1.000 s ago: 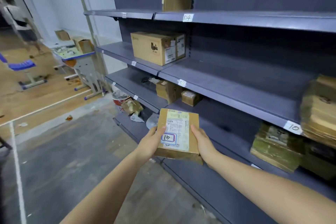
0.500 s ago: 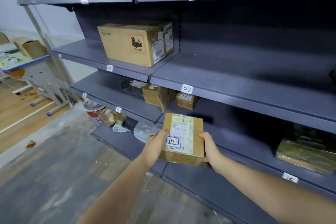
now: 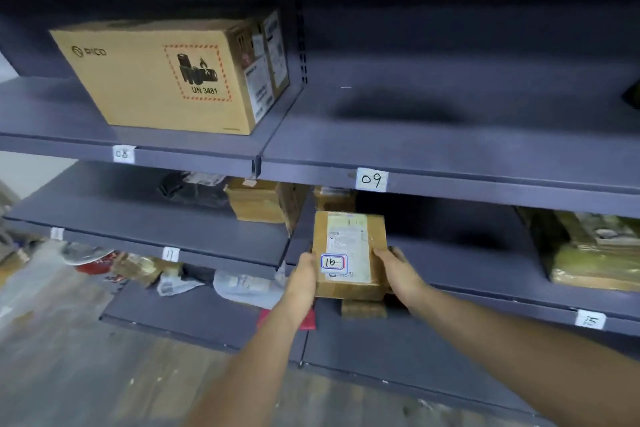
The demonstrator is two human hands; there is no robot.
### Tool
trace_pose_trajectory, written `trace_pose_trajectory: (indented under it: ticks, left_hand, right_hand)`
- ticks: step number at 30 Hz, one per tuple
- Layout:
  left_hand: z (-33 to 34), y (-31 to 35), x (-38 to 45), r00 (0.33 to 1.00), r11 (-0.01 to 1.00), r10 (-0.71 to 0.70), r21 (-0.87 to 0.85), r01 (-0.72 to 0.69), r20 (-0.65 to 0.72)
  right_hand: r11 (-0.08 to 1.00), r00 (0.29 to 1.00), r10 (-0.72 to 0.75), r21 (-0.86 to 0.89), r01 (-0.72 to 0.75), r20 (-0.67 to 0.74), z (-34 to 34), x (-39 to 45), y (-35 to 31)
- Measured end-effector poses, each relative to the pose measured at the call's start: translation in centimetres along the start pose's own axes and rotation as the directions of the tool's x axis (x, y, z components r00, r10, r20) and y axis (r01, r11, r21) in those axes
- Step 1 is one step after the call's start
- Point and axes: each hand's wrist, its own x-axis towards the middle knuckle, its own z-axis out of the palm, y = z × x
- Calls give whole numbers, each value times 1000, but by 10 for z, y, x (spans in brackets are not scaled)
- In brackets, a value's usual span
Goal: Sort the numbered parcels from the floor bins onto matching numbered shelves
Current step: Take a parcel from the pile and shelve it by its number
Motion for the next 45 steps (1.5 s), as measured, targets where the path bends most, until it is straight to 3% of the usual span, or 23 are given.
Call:
trace_pose_trajectory:
  ticks: [4,12,22,25,31,39,45]
  left_hand:
    - [-5,0,70,994,992,74,101,-81,77]
    - [-11,10,153,981,985,160,45,-166,107]
    - [-11,6,166,976,971,191,128,-204,104]
    - [-13,10,158,976,963,195,173,-209,93]
    - [-26,30,111,935,906,344,230,-355,85]
    - [-39,67,-3,882,767,341,446,-460,324]
    - [-15,123,-93,730,586,432,450,-674,529]
  right_hand:
    - [999,997,-27,17,28,-69,24,43,-9]
    - [999,992,-42,12,44,-116,63,118,-13]
    - [998,993,-56,-5,56,-105,66,133,-10]
    - [999,996,-14,-34,11,-85,61,123,-17]
    - [993,999,-30,-113,26,-37,46,80,-41]
    - [964,997,-60,-257,68,40,23,-28,-68]
    - [926,972,-234,-299,232,29,6,-122,-107]
